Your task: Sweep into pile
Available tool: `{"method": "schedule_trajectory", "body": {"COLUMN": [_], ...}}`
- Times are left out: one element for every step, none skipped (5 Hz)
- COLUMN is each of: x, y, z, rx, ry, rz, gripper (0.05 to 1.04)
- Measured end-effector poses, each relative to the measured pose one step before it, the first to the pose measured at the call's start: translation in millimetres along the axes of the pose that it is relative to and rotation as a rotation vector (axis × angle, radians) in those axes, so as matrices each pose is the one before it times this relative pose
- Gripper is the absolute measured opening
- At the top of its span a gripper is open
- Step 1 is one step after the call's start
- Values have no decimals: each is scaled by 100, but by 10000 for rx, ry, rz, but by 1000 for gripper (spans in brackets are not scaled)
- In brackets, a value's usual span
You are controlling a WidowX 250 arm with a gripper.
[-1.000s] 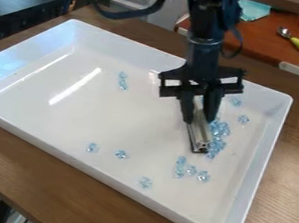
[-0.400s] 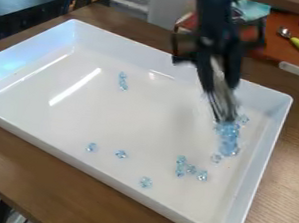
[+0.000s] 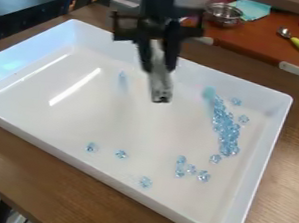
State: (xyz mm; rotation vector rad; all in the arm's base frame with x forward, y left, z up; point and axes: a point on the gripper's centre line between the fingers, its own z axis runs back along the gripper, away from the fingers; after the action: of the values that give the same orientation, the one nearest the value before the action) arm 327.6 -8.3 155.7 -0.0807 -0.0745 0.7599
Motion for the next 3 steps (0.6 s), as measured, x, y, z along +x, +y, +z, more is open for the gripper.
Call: {"method": "schedule_trajectory", "body": {"x": [377, -1278, -1032], "y": [2723, 2021, 1431], "z": [-958, -951, -411], "rx": [374, 256, 185], "ry": [-21, 780, 383], "rz": [1563, 539, 499], "gripper": [337, 337, 337]}}
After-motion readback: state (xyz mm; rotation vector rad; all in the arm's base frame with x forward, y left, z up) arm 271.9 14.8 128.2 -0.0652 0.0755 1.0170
